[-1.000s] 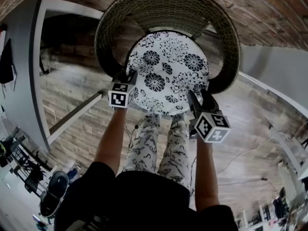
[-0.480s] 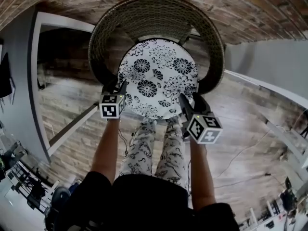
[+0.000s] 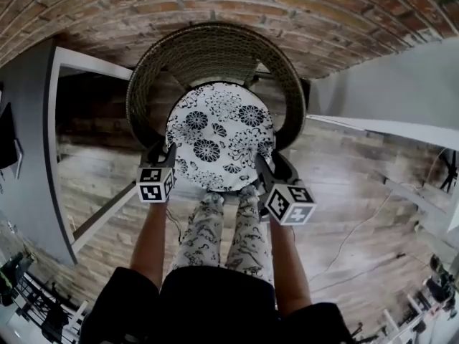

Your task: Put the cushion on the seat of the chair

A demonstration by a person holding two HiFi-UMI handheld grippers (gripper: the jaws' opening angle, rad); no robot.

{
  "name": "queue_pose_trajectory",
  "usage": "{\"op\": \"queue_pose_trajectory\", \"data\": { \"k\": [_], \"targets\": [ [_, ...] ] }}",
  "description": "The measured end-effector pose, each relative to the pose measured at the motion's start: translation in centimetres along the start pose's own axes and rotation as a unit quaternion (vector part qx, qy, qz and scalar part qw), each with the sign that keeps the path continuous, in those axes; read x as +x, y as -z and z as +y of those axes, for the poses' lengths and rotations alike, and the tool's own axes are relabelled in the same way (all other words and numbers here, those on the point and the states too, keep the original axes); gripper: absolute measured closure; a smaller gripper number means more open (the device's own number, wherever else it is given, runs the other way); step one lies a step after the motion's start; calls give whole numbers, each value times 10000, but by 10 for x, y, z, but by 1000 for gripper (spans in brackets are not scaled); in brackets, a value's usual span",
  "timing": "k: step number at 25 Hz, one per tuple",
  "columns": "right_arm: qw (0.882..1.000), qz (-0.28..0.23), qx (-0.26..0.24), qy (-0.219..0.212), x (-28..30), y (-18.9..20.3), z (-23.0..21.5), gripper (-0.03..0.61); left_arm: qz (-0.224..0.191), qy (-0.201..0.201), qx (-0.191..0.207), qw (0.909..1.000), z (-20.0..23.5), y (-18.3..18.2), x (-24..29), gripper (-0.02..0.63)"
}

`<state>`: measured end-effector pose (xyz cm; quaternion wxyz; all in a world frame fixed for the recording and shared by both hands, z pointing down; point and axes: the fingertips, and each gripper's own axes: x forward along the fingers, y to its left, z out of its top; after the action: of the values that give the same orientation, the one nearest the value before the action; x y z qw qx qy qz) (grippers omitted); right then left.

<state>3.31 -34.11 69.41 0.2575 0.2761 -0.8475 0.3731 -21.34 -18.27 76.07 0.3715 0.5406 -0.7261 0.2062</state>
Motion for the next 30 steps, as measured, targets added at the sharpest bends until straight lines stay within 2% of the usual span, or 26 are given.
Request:
{"op": "queue_pose_trajectory", "data": {
  "k": [6, 10, 14, 17, 22, 25, 30],
  "targets": [
    [9990, -440, 31, 36, -30, -17, 16, 466, -392, 386, 133, 9984, -30, -34, -36, 494],
    [9980, -628, 28, 80, -44, -27, 26, 499, -639, 556, 94, 9964, -43, -56, -57, 597],
    [9955, -942, -30, 127, -68, -40, 38, 577, -795, 947, 65, 9923, -65, -70, -87, 609],
    [9914, -1256, -237, 264, -88, -55, 46, 578, -948, 1114, 216, 9890, -77, -83, -110, 611],
    [9853, -1627, -377, 350, -116, -77, 59, 578, -1176, 1338, 151, 9839, -84, -111, -148, 611],
    [9826, -1759, -500, 326, -128, -89, 71, 578, -1366, 1325, 337, 9811, -80, -130, -166, 611],
    [9788, -1932, -600, 314, -151, -98, 91, 578, -1714, 1306, 363, 9758, -76, -159, -196, 610]
  ]
}}
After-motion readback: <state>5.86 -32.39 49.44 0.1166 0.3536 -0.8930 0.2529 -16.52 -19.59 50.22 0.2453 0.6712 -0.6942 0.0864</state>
